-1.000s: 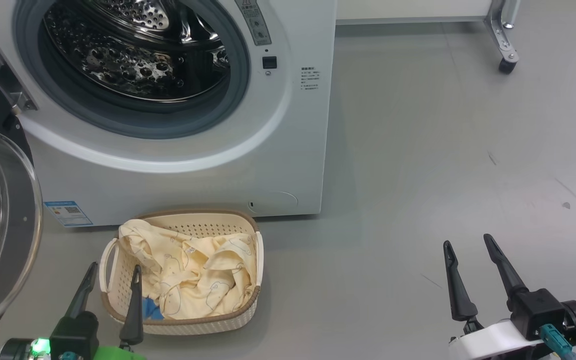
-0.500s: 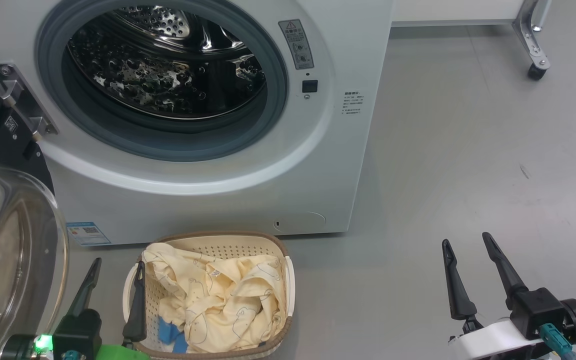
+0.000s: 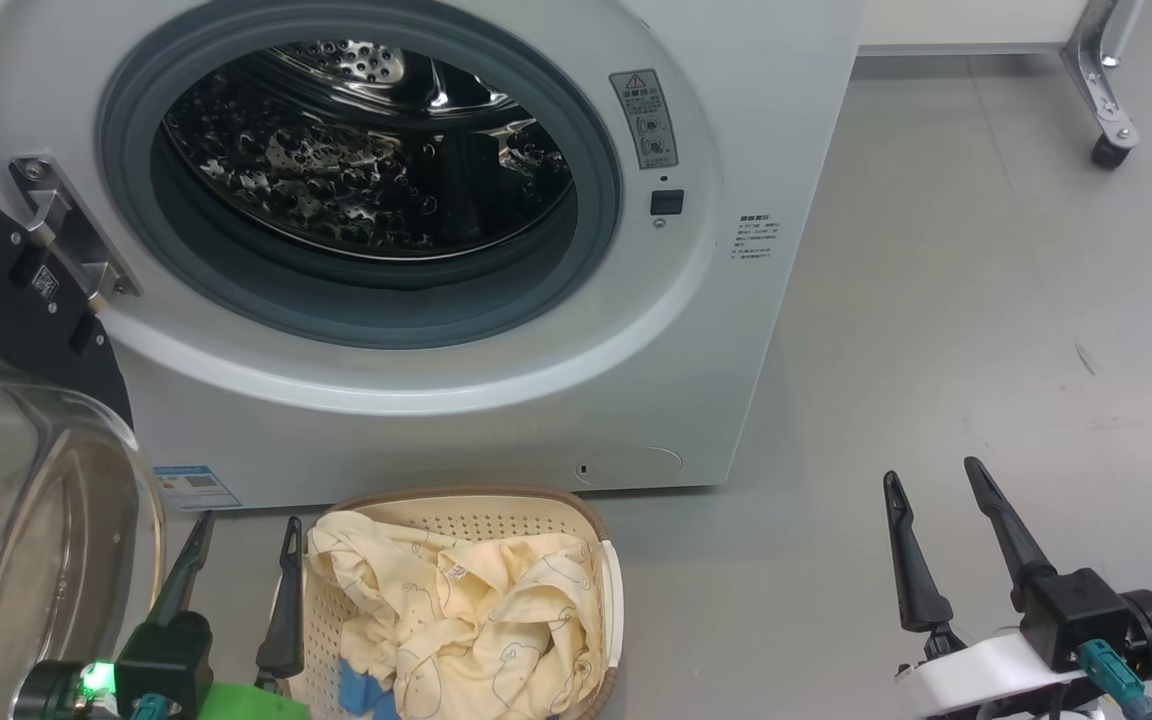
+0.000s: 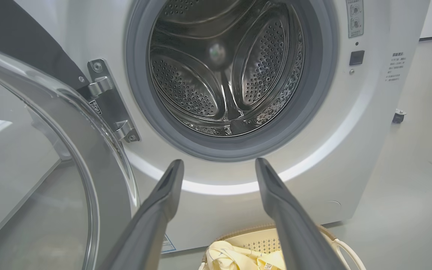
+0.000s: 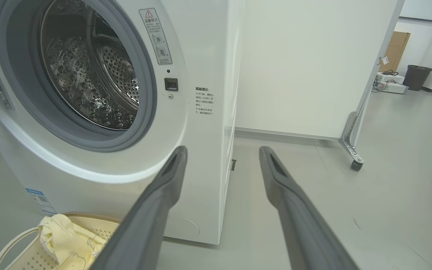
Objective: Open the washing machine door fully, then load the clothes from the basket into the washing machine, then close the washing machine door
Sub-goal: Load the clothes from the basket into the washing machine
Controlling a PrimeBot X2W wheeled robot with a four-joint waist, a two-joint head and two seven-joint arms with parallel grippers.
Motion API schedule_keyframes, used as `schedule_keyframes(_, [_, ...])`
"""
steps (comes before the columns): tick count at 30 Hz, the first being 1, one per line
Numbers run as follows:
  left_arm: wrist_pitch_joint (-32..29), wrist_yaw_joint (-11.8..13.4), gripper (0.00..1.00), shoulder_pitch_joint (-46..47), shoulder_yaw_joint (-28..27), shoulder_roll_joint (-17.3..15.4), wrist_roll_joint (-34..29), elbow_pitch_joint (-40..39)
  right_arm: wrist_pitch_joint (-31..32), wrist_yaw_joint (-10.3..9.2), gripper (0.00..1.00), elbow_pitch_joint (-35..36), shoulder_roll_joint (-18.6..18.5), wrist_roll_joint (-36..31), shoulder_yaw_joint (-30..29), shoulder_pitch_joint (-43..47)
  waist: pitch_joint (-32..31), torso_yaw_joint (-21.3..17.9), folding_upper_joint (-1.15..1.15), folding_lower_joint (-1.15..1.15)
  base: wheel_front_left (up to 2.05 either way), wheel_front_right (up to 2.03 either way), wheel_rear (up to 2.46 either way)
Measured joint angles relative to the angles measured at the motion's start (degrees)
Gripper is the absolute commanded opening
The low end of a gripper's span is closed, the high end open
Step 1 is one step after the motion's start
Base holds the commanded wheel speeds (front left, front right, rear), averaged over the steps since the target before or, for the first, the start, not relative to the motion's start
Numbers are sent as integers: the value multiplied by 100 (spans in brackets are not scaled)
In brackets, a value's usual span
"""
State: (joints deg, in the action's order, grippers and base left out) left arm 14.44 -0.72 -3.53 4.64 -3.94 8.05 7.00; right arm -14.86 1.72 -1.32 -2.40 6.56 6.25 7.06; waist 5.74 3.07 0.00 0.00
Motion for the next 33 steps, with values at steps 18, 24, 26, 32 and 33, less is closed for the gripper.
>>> schedule_keyframes(18, [0, -15, 100, 7, 103, 66, 49, 169, 0, 24, 100, -80, 0, -9, -12, -71, -16, 29, 0, 0, 4, -6, 2])
schedule_keyframes(24, [0, -16, 100, 7, 118, 68, 51, 193, 0, 25, 100, -92, 0, -10, -12, -71, -44, 27, 0, 0, 0, 0, 0])
schedule_keyframes(26, [0, -16, 100, 7, 120, 69, 51, 202, 0, 25, 100, -96, 0, -10, -13, -71, -51, 25, 0, 0, 0, 0, 0])
schedule_keyframes(32, [0, -16, 100, 7, 146, 75, 52, 248, 0, 67, 100, -97, 0, -13, -14, -71, -58, 24, 0, 0, 0, 0, 0])
schedule_keyframes(33, [0, -16, 100, 7, 168, 75, 57, 286, 0, 67, 100, -97, 0, -14, -14, -71, -54, 24, 0, 0, 0, 0, 0])
